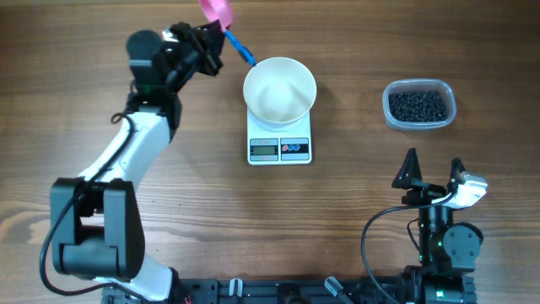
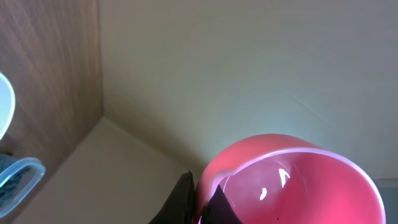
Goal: Scoop item into bowl and weigh 150g on scale
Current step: 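Lift the pink scoop with the left gripper over the white bowl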
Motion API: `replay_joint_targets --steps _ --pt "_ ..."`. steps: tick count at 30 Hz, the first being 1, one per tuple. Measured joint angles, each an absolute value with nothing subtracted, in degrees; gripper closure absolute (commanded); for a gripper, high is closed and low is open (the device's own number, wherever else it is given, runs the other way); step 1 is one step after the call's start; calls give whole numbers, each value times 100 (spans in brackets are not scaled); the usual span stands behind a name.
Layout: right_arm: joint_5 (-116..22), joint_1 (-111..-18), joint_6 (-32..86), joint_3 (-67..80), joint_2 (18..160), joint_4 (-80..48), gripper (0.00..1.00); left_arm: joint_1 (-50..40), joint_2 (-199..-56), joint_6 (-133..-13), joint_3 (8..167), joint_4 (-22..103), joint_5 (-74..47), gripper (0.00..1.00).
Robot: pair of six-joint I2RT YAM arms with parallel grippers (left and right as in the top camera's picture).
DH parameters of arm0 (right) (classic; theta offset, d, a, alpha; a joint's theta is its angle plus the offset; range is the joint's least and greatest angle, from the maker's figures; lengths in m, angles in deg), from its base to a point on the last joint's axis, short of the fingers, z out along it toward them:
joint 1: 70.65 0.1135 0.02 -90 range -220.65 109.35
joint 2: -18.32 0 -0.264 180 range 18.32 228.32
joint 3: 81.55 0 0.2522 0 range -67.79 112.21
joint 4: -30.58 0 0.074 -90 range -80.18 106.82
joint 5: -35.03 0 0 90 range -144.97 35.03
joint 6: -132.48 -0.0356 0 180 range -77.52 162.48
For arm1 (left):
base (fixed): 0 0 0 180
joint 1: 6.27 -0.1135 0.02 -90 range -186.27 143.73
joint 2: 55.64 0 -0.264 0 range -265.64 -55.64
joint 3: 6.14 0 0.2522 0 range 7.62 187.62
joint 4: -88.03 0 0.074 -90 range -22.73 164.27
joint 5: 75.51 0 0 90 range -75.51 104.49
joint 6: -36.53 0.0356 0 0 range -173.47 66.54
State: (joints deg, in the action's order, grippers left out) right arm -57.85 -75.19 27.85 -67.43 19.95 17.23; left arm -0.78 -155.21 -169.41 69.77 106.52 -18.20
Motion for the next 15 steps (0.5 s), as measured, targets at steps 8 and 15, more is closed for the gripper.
replay_joint_targets --steps 8,15 --pt "-5669 -7516 2252 -6743 1995 1720 0 235 -15521 -16941 6977 10645 -1383 96" --pt "-4777 -7519 945 -6743 1997 2101 0 447 -15521 -16844 6977 10643 -1540 96"
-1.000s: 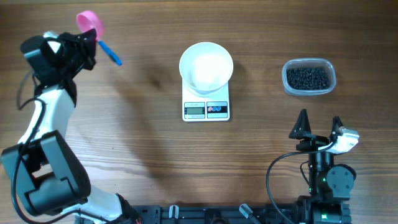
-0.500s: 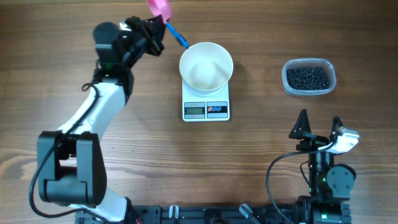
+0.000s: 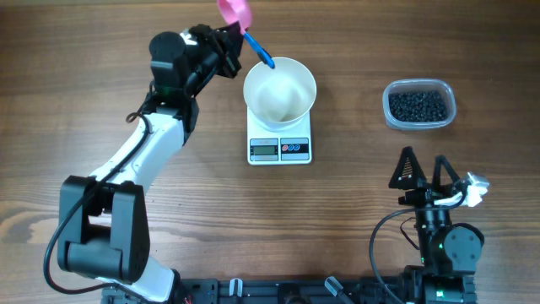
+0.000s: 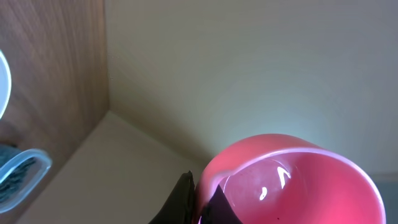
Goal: Scoop item into bowl and weigh 150g on scale
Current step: 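Lift the pink scoop with the left gripper over the white bowl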
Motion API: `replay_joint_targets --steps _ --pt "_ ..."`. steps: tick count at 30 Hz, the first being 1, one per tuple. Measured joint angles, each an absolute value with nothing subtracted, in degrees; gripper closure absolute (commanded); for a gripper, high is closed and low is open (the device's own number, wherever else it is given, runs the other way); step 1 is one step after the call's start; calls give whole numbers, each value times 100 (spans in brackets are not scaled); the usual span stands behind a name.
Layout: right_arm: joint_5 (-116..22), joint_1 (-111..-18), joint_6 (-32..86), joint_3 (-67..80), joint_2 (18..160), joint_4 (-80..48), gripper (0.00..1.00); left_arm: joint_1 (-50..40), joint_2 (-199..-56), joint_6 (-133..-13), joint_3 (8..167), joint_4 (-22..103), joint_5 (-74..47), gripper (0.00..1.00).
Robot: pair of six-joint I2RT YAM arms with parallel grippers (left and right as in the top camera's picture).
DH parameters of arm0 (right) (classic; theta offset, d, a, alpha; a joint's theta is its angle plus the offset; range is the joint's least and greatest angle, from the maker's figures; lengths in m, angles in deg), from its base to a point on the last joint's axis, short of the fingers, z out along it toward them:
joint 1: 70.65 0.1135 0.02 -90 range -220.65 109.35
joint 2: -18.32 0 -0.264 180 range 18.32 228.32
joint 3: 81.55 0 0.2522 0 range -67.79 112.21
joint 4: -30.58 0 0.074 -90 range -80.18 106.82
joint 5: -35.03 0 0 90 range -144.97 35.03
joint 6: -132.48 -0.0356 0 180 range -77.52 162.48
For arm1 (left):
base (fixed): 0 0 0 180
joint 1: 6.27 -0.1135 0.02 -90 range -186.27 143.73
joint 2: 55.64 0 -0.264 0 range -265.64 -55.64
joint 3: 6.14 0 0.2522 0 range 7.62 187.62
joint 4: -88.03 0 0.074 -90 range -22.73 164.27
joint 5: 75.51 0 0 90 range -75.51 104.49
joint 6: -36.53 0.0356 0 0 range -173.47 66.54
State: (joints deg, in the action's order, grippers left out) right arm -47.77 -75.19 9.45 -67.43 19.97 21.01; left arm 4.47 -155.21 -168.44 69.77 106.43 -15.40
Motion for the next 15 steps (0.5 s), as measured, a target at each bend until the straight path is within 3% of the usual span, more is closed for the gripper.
replay_joint_targets --steps 7,15 --pt "-3652 -7519 945 -6190 2672 2153 0 655 -15521 -16648 6977 10643 -1597 96" --pt "-1805 -7477 1452 -2855 6607 1718 0 685 -15515 -16779 6983 10245 -1094 96"
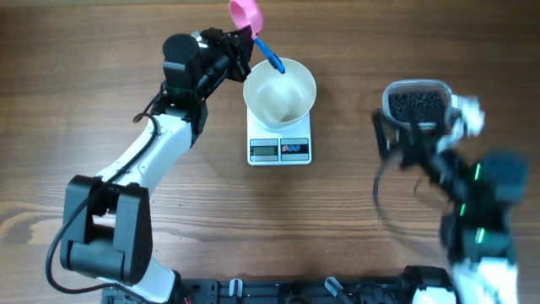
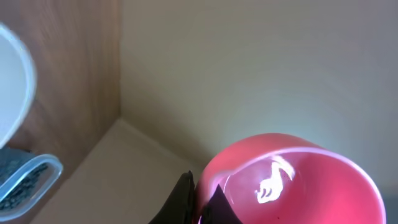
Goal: Scoop item into bowl and weigh 150g on scale
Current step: 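Lift the pink scoop with the left gripper over the white bowl, then move the right gripper to the scoop's blue handle and grasp it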
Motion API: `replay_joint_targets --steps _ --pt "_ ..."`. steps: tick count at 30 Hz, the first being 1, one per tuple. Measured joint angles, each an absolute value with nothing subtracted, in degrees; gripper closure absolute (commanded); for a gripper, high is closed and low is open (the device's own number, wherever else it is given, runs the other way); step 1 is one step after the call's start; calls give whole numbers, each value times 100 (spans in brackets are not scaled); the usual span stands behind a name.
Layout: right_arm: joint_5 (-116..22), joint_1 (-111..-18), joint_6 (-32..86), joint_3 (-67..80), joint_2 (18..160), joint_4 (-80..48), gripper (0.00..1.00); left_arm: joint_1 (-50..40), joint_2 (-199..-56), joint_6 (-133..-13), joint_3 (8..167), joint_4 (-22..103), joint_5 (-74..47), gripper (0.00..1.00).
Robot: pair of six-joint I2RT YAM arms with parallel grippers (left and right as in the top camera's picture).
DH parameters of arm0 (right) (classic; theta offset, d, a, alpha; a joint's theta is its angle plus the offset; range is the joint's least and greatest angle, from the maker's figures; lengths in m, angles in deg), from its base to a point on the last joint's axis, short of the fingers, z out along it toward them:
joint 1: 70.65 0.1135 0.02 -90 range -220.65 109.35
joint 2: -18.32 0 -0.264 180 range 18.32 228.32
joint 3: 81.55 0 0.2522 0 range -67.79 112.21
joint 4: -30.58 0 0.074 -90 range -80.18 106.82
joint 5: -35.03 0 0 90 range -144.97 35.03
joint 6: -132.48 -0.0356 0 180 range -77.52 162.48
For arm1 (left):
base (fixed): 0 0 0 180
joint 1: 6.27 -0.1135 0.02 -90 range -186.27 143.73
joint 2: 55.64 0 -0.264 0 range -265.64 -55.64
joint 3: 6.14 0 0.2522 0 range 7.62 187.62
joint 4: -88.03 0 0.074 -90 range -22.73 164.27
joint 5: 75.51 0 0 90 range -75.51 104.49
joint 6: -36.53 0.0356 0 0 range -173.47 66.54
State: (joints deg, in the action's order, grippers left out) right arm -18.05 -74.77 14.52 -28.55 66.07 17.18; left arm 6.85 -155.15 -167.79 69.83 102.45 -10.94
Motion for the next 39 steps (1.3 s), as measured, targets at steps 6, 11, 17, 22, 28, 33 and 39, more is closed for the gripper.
replay_joint_targets --steps 6,11,17,22,28,33,39 --pt "-1505 -6749 1882 -1045 9026 1543 0 744 -15517 -16945 6981 9561 -609 96" --pt "-1475 -5960 2097 -212 10311 1554 0 917 -15517 -16945 6981 9563 -443 96" --pt "-1503 -5481 1871 -121 10685 1948 0 1028 -15517 -16945 6981 9633 -692 96" --pt "-1689 -5466 1550 -118 10718 2072 11 1028 -15517 -16945 6981 9565 -895 96" --pt "-2336 -4994 1780 -108 10722 2088 26 1028 -15517 -16945 6981 9637 -1033 96" --pt "-3367 -4404 1909 -97 10727 1716 55 1028 -15517 -16945 6981 9637 -1193 96" --pt "-4587 -4157 1596 -97 10727 1550 66 1028 -15517 -16945 6981 9635 -1243 96"
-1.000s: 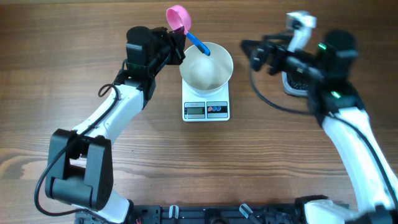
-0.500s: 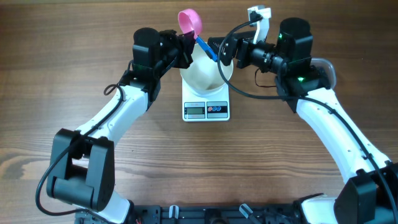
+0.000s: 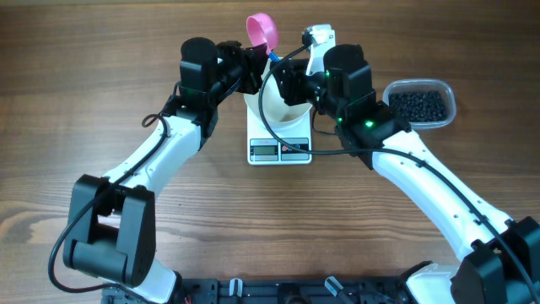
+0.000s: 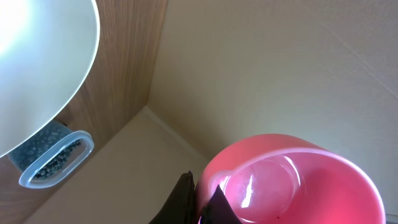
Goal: Scoop item into bowl and weigh 150g on scale
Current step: 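Move the right gripper to the scoop's blue handle and grasp it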
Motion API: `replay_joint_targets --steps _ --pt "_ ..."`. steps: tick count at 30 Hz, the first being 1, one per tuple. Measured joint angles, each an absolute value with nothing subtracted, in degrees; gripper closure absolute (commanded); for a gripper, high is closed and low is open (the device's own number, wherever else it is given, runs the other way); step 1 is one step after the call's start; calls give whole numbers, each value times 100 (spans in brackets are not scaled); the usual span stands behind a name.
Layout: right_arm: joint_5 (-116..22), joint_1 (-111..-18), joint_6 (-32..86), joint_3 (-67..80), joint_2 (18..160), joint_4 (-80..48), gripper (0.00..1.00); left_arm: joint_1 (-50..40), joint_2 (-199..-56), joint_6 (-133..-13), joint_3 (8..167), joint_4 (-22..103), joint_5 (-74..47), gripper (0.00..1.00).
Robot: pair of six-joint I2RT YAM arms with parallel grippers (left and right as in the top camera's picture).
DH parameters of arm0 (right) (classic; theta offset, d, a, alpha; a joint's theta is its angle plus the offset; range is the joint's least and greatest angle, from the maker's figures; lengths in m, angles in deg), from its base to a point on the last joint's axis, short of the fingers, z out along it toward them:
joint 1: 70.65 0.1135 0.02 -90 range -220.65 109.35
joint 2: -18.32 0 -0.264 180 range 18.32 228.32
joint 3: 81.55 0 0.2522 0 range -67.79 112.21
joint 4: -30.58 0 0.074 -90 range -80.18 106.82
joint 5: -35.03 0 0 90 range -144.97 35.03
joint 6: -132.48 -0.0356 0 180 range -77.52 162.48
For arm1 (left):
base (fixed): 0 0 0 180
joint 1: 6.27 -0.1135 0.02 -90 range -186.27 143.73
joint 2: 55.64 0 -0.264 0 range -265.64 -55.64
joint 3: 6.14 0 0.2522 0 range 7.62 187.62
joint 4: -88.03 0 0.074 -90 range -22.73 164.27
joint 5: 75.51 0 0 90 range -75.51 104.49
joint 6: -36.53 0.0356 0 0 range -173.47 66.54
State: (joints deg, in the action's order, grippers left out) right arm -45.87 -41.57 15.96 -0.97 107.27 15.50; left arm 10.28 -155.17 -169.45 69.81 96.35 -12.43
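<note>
A pink scoop (image 3: 262,29) with a blue handle is held empty by my left gripper (image 3: 251,62), which is shut on it just left of the white bowl (image 3: 275,105). The bowl stands on the white scale (image 3: 280,149). My right arm reaches in from the right and its gripper (image 3: 285,83) hangs over the bowl, covering much of it; its jaws cannot be made out. In the left wrist view the scoop (image 4: 292,183) fills the lower right beside the dark fingers (image 4: 184,198). The bowl (image 4: 37,56) is at the upper left there.
A clear tub of black beans (image 3: 418,103) stands to the right of the scale, and its rim shows in the left wrist view as the tub (image 4: 53,158). The table's far edge lies just behind the scoop.
My right arm was blurred by the bean tub and now reaches left over the bowl. My left gripper with the scoop has moved a little right, closer to the bowl.
At first my left gripper held the pink scoop well left of the bowl and my right gripper stood open at the front right. The scoop came nearer the bowl at each moment. The right arm then appeared by the tub, and now over the bowl.
</note>
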Motion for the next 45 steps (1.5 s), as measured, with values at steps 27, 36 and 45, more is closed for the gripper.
replay_joint_targets --steps 27,36,45 --pt "-4967 -4107 1165 -88 10912 1779 70 1028 -15517 -16945 6981 10086 -1103 96" --pt "-4943 -4107 1231 -88 10912 1926 82 1028 -15517 -16945 6981 10083 -1088 96" --pt "-4860 -4098 1281 -88 10912 1952 91 1028 -15517 -16945 6981 10024 -1088 91"
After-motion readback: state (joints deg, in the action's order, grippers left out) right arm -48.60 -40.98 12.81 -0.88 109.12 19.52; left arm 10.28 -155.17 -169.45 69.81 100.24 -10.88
